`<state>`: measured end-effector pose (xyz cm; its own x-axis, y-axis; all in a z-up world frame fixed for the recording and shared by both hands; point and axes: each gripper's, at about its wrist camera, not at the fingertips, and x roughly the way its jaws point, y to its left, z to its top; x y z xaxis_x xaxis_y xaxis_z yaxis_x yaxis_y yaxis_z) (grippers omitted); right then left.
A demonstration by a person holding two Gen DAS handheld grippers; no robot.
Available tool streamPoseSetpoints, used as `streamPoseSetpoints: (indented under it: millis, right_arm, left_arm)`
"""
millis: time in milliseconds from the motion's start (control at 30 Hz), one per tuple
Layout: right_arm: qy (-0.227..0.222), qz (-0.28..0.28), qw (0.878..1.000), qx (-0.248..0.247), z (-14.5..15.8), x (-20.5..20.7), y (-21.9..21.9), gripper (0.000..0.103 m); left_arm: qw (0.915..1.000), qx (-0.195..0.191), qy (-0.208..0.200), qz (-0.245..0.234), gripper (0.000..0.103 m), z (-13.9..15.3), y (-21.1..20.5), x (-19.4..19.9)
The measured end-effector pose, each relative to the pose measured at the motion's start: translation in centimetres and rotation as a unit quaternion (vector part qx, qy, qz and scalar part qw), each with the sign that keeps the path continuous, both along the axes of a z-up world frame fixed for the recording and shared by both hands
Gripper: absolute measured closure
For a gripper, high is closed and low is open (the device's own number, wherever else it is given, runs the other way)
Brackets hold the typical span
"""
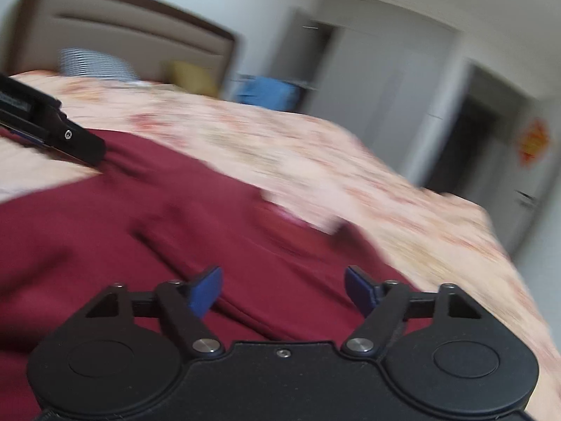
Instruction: Fold small clothes
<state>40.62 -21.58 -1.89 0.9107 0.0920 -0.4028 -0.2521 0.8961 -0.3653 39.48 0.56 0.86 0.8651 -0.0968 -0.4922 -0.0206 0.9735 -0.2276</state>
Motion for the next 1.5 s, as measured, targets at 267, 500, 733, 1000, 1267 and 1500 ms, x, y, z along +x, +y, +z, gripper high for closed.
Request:
streamPoseSetpoints:
  millis: [267,500,733,1000,1267,1500]
  right_arm:
    - [0.004,-0.184,0.982,-0.028,-3.7,-0.6,-10.5,0.013]
    - [-0.035,-0.234,0.971,-0.022,-5.1,2.4,-12.8,0.029]
    - [-0.023,-0.215,0.976,-0.016,-4.5,2.0,-11.8,0.097]
    - [0.027,-0.250,0.965,0.068,-4.8,1.8,-13.1,0.097]
    - [0.033,-0.228,0.967,0.113,-3.1,-1.7,-13.8,0.054]
    - [0.034,-0.157,0.972,0.173,-1.6,-9.4,-12.6,0.004]
  left_arm:
    - [0.9993,0.023,0.024,-0.016,0.000,-4.1,-4.9,7.0]
    - [0.9981,0.048,0.040,0.002,0.000,-7.7,-5.5,7.5]
    - [0.9975,0.058,0.040,0.002,0.000,-8.0,-5.7,7.5]
    - [0.9972,0.062,0.042,0.001,0.000,-8.0,-5.7,7.7]
    - [0.9981,0.049,0.038,-0.001,0.000,-7.9,-5.3,7.6]
    - [0.9988,0.004,0.040,-0.029,0.000,-5.2,-2.2,3.2]
